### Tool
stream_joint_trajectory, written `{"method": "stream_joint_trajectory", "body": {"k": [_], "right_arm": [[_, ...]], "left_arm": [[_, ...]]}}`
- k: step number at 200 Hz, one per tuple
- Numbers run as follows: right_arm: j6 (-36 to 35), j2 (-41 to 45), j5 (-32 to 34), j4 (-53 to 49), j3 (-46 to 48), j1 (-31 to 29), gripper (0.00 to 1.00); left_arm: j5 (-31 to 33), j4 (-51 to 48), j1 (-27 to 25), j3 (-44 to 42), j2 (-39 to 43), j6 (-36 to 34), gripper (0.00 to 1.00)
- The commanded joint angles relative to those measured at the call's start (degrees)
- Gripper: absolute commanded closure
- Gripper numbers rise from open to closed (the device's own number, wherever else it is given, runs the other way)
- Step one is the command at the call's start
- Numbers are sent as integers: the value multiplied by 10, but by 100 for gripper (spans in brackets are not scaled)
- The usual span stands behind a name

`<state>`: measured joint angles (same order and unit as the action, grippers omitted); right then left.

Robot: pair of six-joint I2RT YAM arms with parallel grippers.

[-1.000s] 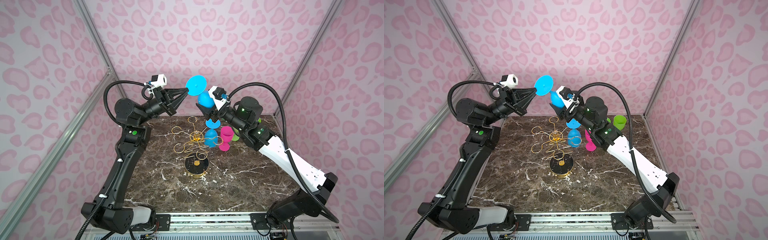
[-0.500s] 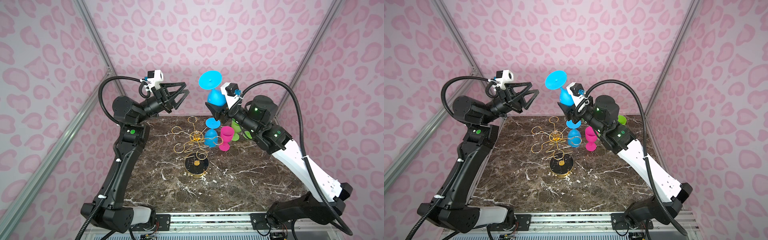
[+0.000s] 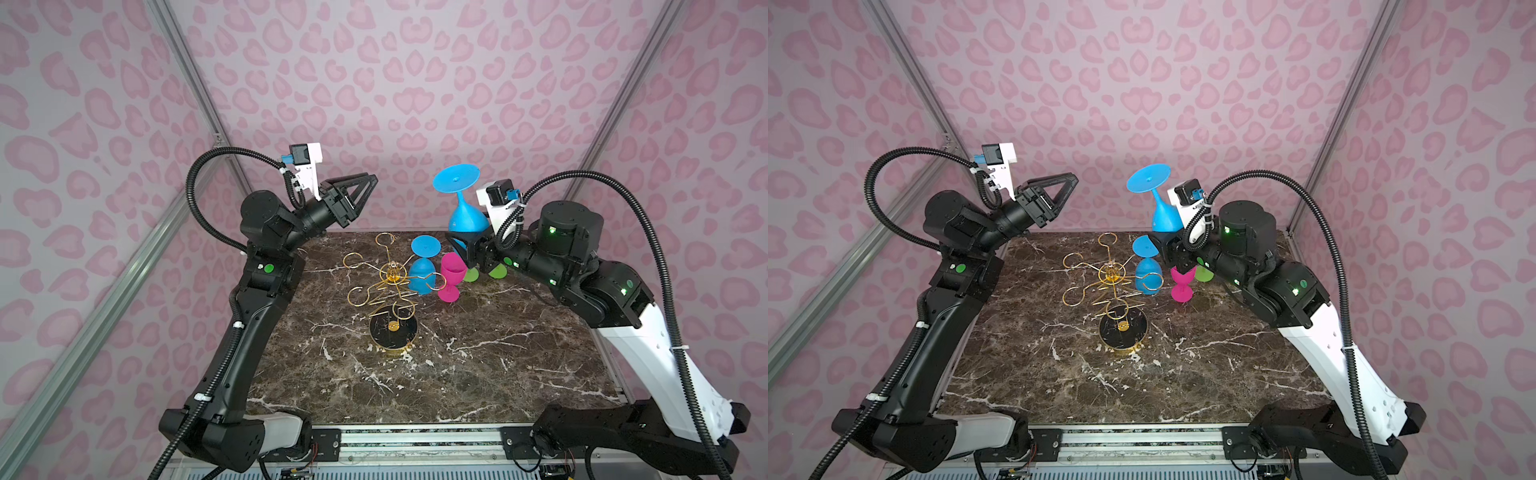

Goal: Take the wine glass off the wine glass rack
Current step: 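Turn the blue glass upright with the right gripper while the left gripper regrasps its base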

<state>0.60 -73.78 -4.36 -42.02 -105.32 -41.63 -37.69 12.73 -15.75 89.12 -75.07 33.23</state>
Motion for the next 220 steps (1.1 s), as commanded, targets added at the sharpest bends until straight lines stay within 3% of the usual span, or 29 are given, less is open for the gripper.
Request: {"method": "stream_joint_trajectory", "body": {"k": [1,28,47,126,220], "right_arm": [[18,-6,-1,-56,-10,0,46],[25,-25,-17,-79,-33,0,47],[30,-41,-30,-94,-53,0,48],[44,-76,-76,-108,-82,-7,52],[65,-109,-100,-80,-77,-43,56]], "left_arm": [[1,54,-6,-18,12,-189,52],[-31,48,-23,-44,27,-366,51],[-69,34,-25,-50,29,-442,48],[-123,21,-37,-51,9,-554,51],[-121,21,-46,-55,7,-591,57]]}}
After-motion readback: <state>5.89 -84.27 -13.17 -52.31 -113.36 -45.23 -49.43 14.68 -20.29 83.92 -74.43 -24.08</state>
